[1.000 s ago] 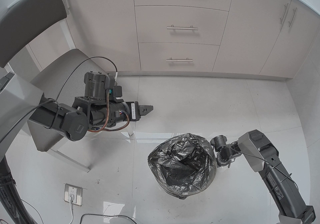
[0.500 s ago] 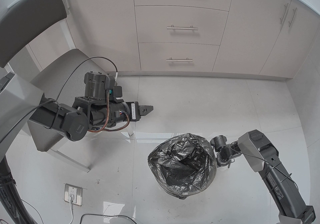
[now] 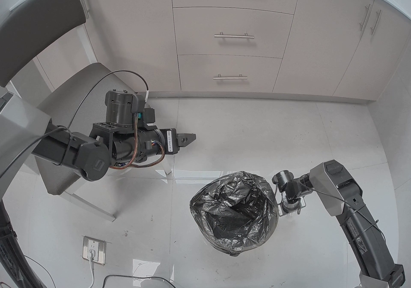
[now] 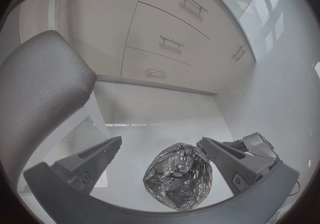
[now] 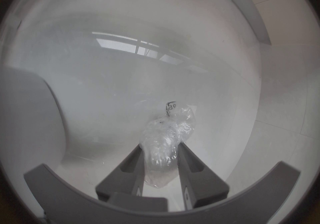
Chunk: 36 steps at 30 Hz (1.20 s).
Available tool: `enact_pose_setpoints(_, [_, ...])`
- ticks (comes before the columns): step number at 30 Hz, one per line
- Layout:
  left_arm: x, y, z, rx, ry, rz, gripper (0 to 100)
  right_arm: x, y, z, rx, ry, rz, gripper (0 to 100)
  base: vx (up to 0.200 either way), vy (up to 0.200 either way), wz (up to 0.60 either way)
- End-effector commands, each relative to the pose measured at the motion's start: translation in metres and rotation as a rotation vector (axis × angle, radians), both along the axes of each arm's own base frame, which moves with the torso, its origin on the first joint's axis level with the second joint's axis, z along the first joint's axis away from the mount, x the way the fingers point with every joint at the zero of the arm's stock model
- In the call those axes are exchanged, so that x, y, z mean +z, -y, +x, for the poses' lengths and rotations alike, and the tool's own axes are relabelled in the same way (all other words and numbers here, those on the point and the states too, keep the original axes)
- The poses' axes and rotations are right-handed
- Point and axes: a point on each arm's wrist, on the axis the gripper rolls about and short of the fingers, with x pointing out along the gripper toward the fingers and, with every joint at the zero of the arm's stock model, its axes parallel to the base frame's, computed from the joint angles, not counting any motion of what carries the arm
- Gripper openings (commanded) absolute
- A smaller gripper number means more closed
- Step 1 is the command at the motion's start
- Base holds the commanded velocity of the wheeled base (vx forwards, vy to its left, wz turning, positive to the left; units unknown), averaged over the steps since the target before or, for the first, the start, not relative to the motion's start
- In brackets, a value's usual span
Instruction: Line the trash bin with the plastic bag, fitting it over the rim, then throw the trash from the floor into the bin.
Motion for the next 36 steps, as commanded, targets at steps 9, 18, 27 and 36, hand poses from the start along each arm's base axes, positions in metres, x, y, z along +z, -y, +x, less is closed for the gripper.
enact_pose_setpoints(9, [0.081,-0.031,-0.066,0.010,0.186,-0.076,100,0.209,0.003,0.018,0.018,0.247,0.035,0,0.000,0.000,0.00])
enact_pose_setpoints(18, [0.149,-0.105,-0.197,0.249,0.520,0.089,100,0.365,-0.024,-0.052,0.117,0.334,0.063,0,0.000,0.000,0.00])
enact_pose_setpoints(27, [0.106,-0.170,-0.351,0.390,0.593,0.162,100,0.466,-0.066,-0.168,0.308,0.354,0.074,0,0.000,0.000,0.00])
enact_pose_setpoints(36, [0.044,-0.177,-0.408,0.551,0.571,0.211,100,0.482,-0.105,-0.228,0.411,0.379,-0.088,0,0.000,0.000,0.00])
